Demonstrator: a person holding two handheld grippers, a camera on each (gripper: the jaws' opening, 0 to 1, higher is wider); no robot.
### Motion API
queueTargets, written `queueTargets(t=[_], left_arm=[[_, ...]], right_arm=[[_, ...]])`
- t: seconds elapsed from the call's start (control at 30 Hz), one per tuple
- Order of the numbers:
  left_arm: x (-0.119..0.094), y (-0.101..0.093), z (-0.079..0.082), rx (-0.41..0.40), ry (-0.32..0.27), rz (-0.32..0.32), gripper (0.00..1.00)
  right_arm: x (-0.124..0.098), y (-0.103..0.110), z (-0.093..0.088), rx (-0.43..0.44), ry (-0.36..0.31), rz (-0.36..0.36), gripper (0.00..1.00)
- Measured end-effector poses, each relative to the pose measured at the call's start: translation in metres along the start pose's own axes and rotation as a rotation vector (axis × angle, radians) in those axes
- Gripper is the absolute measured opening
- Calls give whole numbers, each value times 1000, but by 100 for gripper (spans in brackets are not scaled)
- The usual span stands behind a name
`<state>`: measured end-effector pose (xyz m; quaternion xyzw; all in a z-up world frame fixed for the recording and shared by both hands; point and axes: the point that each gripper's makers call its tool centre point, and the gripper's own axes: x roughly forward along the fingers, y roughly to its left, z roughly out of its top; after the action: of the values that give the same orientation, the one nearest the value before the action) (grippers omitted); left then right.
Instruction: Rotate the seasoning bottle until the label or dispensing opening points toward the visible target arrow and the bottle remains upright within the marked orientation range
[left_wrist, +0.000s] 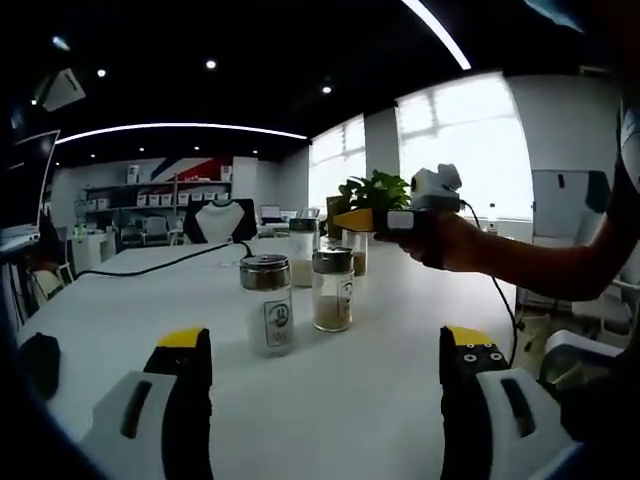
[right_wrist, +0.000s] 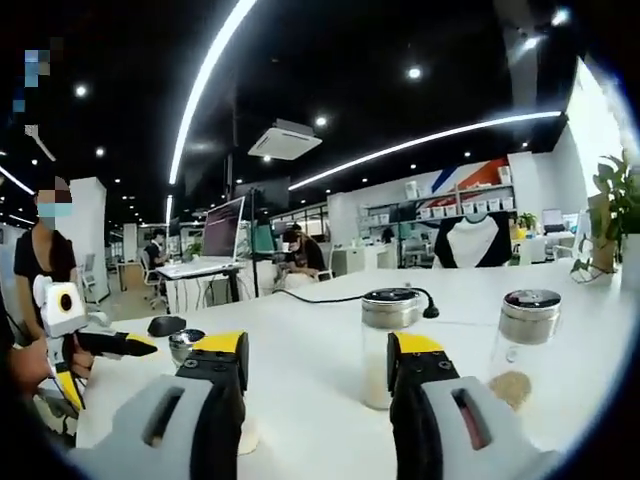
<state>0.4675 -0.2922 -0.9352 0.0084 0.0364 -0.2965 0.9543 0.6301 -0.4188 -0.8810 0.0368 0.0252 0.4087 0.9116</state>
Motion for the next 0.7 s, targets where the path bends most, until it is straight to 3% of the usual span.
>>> queueTargets(t=[0.23,0.3,0.7], left_arm=[[2,-1,-5,5,18,-2,100],[3,-2,-5,3,18,-3,100],[3,2,-10,-1,30,5,100]], right_arm=[[22,-28,-11,-23,13,-80,54],[29,-38,-14,-86,32,-118,54],[60,-55,-25,-155,43,-194,42]])
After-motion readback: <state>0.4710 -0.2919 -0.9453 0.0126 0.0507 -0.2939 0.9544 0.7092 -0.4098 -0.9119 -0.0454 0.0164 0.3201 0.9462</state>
